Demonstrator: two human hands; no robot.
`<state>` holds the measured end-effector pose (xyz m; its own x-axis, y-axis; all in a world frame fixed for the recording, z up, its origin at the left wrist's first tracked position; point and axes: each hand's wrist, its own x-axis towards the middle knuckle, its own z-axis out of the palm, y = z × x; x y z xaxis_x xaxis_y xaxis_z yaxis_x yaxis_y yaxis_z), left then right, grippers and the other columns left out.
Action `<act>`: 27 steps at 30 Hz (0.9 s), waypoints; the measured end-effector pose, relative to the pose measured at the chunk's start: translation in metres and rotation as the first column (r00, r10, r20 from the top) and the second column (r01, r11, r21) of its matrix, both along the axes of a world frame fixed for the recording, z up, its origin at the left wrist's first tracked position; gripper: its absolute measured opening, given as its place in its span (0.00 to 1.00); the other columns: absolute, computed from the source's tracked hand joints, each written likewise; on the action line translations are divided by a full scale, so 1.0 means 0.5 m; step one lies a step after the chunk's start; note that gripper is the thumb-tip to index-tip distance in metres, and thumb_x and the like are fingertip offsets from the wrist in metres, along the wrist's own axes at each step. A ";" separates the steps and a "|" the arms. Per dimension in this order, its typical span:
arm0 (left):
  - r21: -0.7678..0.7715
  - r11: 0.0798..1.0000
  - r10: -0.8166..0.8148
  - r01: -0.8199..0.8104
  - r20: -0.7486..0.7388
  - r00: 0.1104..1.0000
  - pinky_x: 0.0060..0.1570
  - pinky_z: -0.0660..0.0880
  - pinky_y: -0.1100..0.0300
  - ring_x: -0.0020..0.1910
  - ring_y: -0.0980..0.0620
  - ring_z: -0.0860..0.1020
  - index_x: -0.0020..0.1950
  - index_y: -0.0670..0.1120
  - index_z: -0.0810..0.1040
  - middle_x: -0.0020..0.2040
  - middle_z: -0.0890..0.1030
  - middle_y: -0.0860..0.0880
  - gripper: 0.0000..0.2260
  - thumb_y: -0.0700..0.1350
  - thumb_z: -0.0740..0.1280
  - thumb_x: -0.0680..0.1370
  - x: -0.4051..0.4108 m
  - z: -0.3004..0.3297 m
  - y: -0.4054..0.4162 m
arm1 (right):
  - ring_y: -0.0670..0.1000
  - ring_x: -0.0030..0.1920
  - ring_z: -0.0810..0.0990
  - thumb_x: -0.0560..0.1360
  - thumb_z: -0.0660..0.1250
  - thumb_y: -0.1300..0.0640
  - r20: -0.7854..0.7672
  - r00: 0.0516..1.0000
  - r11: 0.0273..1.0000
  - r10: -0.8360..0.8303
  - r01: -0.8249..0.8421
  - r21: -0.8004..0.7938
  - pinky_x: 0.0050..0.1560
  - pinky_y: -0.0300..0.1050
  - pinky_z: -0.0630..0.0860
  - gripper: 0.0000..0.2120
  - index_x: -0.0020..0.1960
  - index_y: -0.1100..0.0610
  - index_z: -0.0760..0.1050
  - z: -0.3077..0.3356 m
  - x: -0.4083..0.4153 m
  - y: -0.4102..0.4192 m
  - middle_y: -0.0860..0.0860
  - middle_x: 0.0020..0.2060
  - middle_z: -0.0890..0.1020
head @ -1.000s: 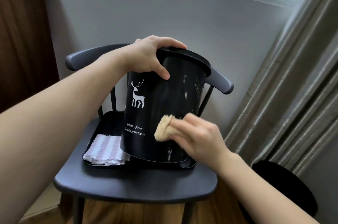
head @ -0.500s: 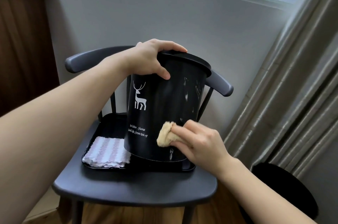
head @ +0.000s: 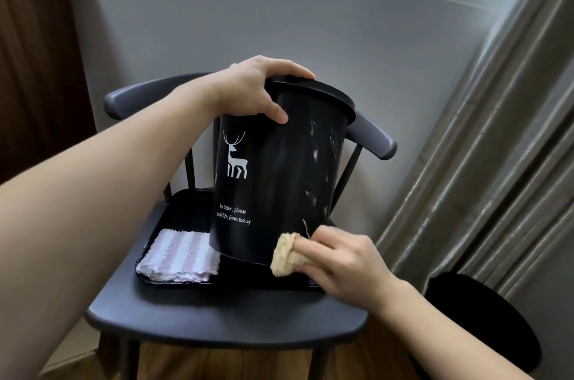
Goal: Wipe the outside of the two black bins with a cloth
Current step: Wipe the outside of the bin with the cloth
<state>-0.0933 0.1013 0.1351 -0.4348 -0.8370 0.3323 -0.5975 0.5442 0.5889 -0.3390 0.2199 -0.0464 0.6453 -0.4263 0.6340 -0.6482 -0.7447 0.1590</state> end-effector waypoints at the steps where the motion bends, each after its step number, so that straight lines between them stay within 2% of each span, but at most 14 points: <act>1: -0.001 1.000 -0.001 0.001 0.002 1.000 0.69 0.73 0.46 0.64 0.49 0.78 0.64 0.73 0.76 0.61 0.81 0.61 0.34 0.40 0.79 0.69 -0.001 0.001 0.001 | 0.51 0.35 0.77 0.77 0.70 0.51 -0.028 1.000 1.000 0.014 -0.014 0.006 0.30 0.47 0.75 0.10 0.56 0.55 0.83 -0.002 -0.005 0.001 0.50 0.39 0.78; 4: 0.000 1.000 0.000 0.000 0.003 1.000 0.69 0.74 0.47 0.63 0.51 0.78 0.64 0.72 0.76 0.60 0.81 0.62 0.34 0.40 0.79 0.69 0.000 0.002 0.000 | 0.51 0.36 0.77 0.78 0.70 0.52 -0.025 1.000 1.000 0.001 -0.002 -0.030 0.30 0.45 0.75 0.10 0.56 0.54 0.83 0.013 -0.009 -0.011 0.50 0.39 0.78; 8: 0.018 1.000 0.009 -0.009 -0.011 1.000 0.68 0.74 0.45 0.65 0.47 0.77 0.63 0.73 0.76 0.62 0.80 0.61 0.34 0.43 0.79 0.66 0.001 0.000 0.000 | 0.51 0.36 0.78 0.77 0.70 0.52 0.166 0.983 0.993 -0.085 0.097 -0.063 0.29 0.47 0.76 0.10 0.56 0.55 0.83 0.030 -0.002 -0.025 0.50 0.39 0.79; 10: 0.027 1.000 0.006 -0.006 -0.016 1.000 0.69 0.72 0.44 0.68 0.43 0.74 0.62 0.75 0.75 0.64 0.79 0.61 0.34 0.47 0.76 0.63 -0.001 -0.001 0.002 | 0.51 0.36 0.78 0.78 0.70 0.52 0.131 0.989 0.996 -0.064 0.071 -0.051 0.30 0.47 0.76 0.10 0.56 0.55 0.83 0.014 -0.003 -0.019 0.50 0.39 0.78; 15: 0.025 1.000 -0.002 0.003 -0.015 1.000 0.69 0.72 0.44 0.69 0.43 0.73 0.62 0.76 0.74 0.64 0.78 0.61 0.34 0.48 0.75 0.62 0.001 -0.001 0.000 | 0.51 0.35 0.77 0.78 0.69 0.53 -0.045 0.999 1.000 0.002 -0.002 0.005 0.30 0.46 0.75 0.09 0.55 0.54 0.82 -0.013 -0.018 0.000 0.50 0.39 0.78; 21: 0.017 1.000 0.000 0.001 -0.022 1.000 0.69 0.72 0.44 0.68 0.44 0.74 0.62 0.75 0.75 0.64 0.79 0.62 0.33 0.48 0.75 0.62 0.002 -0.003 -0.003 | 0.50 0.36 0.76 0.79 0.68 0.51 0.199 0.972 0.990 -0.125 0.136 -0.045 0.30 0.47 0.76 0.10 0.58 0.53 0.82 0.025 -0.002 -0.022 0.49 0.39 0.77; 27: 0.010 1.000 0.003 -0.002 -0.019 1.000 0.69 0.73 0.46 0.67 0.46 0.75 0.63 0.74 0.75 0.64 0.79 0.61 0.33 0.41 0.78 0.69 0.006 -0.003 -0.006 | 0.50 0.35 0.76 0.80 0.68 0.52 -0.009 1.000 1.000 -0.018 0.018 -0.013 0.30 0.46 0.75 0.08 0.55 0.54 0.83 -0.021 -0.020 0.004 0.50 0.39 0.78</act>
<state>-0.0902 0.0981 0.1336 -0.4263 -0.8414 0.3322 -0.5876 0.5368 0.6055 -0.3489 0.2222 -0.0570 0.6434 -0.4297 0.6335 -0.6597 -0.7311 0.1741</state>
